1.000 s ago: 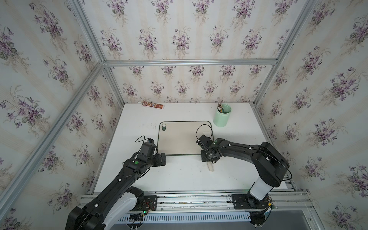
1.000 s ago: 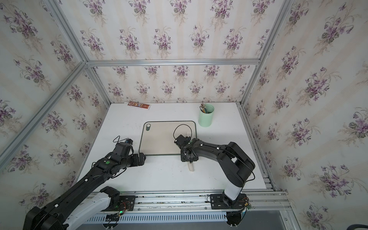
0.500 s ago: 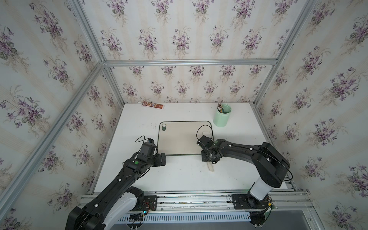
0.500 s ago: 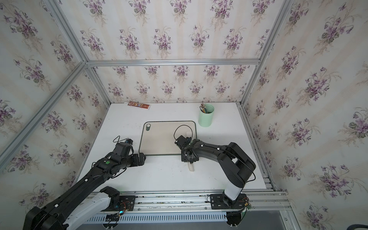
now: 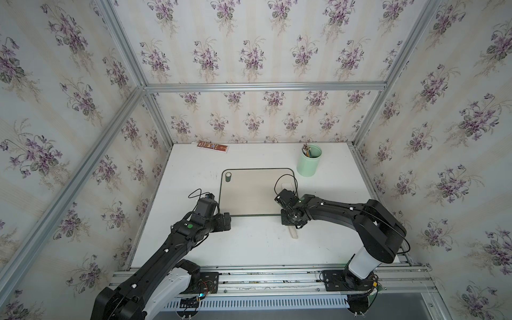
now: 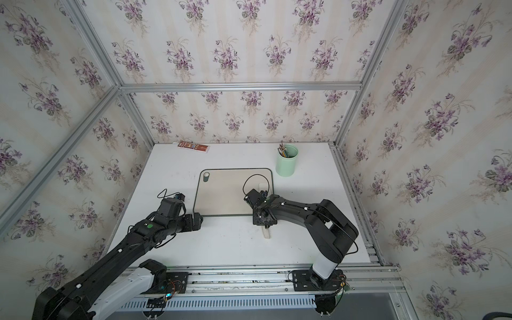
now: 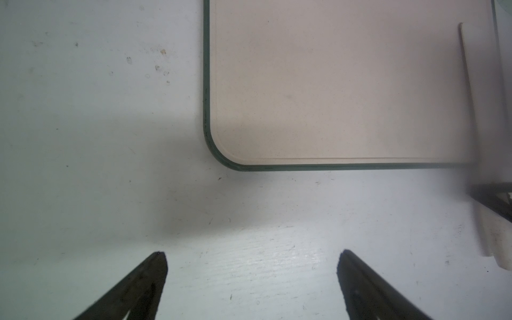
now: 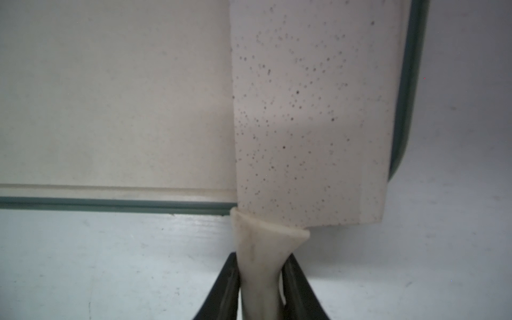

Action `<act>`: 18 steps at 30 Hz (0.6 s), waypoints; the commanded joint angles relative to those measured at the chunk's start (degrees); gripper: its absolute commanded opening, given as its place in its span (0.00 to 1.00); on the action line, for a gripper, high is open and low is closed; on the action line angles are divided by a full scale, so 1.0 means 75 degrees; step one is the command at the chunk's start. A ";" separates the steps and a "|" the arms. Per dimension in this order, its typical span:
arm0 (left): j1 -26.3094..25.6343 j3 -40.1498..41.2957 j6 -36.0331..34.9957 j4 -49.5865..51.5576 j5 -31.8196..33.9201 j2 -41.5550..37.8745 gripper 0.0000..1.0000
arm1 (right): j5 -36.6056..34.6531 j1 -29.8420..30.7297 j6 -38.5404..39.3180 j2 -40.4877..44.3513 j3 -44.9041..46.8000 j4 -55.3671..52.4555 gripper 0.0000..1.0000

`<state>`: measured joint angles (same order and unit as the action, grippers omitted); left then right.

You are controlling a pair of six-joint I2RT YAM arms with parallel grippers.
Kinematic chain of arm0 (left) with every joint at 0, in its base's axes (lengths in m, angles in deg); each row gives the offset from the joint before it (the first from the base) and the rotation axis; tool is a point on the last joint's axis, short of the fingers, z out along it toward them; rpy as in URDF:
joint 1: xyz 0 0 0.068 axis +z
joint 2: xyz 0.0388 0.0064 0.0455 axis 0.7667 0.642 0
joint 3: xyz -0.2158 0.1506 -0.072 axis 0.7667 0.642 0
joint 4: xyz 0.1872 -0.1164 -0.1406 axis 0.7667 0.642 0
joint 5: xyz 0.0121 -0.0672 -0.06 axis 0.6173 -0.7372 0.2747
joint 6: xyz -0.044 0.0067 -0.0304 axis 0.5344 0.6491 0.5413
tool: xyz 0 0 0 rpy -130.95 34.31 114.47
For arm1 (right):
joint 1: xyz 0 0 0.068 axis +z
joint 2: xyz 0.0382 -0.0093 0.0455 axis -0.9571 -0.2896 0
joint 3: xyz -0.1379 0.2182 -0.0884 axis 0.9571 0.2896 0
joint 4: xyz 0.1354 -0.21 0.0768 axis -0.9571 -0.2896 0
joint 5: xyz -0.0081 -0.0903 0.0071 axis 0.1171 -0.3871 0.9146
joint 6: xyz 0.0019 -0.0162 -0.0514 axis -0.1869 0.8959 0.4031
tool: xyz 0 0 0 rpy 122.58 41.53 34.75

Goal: Align the knife with the edge of the cutting board
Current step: Place the knife at the edge of the cutting board.

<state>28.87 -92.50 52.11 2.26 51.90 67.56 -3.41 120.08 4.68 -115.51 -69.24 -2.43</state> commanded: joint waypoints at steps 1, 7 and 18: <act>0.0001 -0.0051 0.0019 0.0029 0.0054 0.0004 0.99 | -0.0101 0.0016 -0.0142 0.0054 0.0046 0.0002 0.28; 0.0001 -0.0040 0.0014 0.0027 0.0054 0.0021 0.99 | -0.0066 0.0052 -0.0193 0.0060 0.0099 0.0017 0.27; 0.0001 -0.0048 0.0013 0.0018 0.0043 0.0026 0.99 | -0.0064 0.0073 -0.0215 0.0064 0.0101 0.0062 0.27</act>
<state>28.87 -92.50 52.11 2.26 51.90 67.67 -3.43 120.50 3.57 -115.09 -68.35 -1.63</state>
